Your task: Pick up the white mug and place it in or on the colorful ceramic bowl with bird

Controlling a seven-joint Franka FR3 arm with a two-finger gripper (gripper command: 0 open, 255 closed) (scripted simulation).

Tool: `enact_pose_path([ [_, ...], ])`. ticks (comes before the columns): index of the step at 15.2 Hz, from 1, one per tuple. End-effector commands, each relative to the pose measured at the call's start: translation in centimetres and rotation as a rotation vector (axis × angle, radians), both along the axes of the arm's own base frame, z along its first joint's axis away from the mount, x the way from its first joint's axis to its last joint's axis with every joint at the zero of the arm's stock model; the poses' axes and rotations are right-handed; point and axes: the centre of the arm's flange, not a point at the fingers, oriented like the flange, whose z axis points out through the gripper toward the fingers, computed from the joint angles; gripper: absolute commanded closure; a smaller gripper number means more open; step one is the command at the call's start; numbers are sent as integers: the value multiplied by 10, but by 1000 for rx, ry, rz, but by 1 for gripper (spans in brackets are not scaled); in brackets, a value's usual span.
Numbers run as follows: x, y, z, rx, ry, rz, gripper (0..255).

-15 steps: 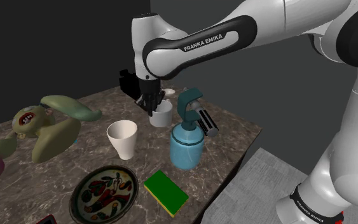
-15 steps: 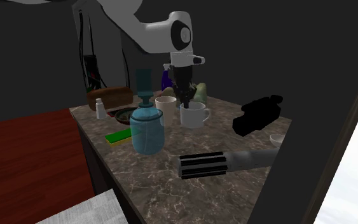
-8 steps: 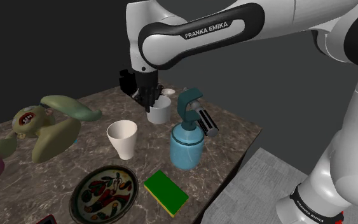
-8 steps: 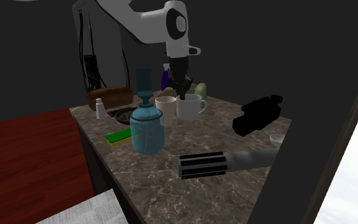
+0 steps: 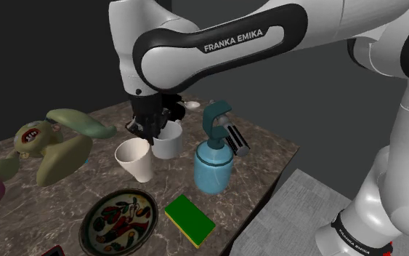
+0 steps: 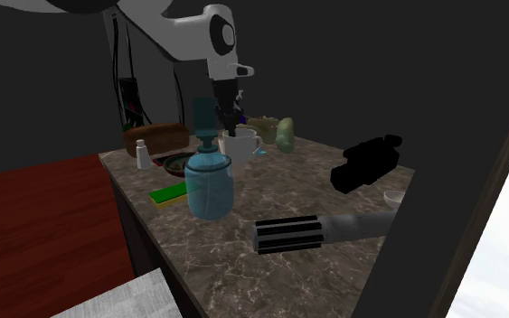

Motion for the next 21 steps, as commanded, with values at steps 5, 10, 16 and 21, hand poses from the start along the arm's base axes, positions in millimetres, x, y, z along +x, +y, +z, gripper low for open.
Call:
enact_pose_path([
  [5,-34,73,5,0,0,-1,255],
  [10,-62,133,8,0,0,-1,255],
  [16,-88,189,6,0,0,-1,255],
  [21,-88,189,-20,0,0,-1,255],
])
